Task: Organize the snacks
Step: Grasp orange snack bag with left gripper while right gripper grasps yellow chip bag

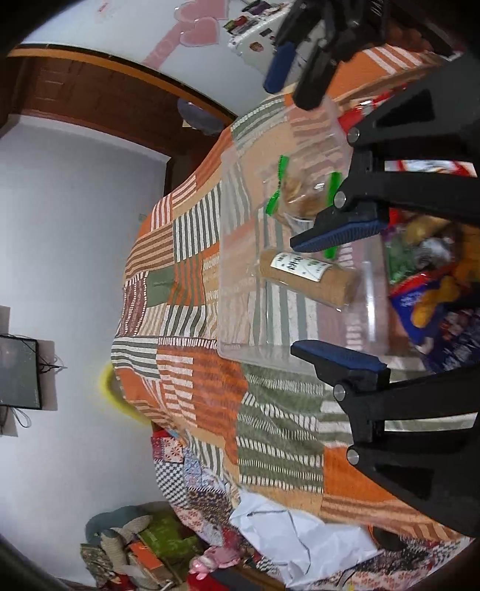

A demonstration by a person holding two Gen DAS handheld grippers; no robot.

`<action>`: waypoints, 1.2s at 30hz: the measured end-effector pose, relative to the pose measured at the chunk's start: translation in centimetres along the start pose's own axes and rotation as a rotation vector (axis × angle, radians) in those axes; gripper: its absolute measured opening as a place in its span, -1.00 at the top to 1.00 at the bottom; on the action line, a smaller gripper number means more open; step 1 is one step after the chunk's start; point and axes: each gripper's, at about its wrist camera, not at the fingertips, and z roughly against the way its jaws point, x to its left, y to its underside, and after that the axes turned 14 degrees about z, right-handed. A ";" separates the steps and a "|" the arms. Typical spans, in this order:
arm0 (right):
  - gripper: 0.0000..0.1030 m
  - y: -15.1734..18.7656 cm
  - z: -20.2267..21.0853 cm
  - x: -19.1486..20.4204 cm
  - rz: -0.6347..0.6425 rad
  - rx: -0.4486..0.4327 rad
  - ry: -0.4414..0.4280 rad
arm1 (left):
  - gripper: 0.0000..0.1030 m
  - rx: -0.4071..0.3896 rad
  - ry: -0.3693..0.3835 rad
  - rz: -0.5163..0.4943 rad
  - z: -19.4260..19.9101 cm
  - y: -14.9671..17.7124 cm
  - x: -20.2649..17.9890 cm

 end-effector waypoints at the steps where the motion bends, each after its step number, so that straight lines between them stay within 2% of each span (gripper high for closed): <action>1: -0.50 0.1 0.6 0.2 0.008 -0.008 0.006 | 0.02 -0.007 -0.006 -0.011 0.8 0.3 -0.1; 4: -0.51 0.3 2.0 0.8 0.022 -0.023 0.015 | -0.12 -0.027 -0.011 -0.026 2.7 1.0 -0.2; 7: -0.56 0.8 3.5 1.3 0.028 -0.036 0.016 | -0.16 -0.042 -0.004 -0.039 4.8 1.9 -0.4; 12: -0.58 2.0 5.4 2.0 0.031 -0.045 0.009 | -0.38 -0.064 0.007 -0.053 8.2 3.9 -1.0; 15: -0.60 2.9 6.1 2.4 0.034 -0.039 0.002 | -0.42 -0.061 0.004 -0.055 9.2 5.1 -1.0; 18: -0.61 4.1 6.7 2.9 0.036 -0.027 0.007 | -0.57 -0.046 -0.002 -0.033 9.9 6.9 -0.7; 26: -0.61 7.3 6.8 4.5 -0.008 0.035 -0.063 | -0.58 0.024 0.006 -0.006 10.5 11.5 -0.1; 36: -0.61 10.1 4.6 6.5 -0.018 0.145 -0.102 | -0.58 0.132 0.020 0.058 9.8 15.9 1.9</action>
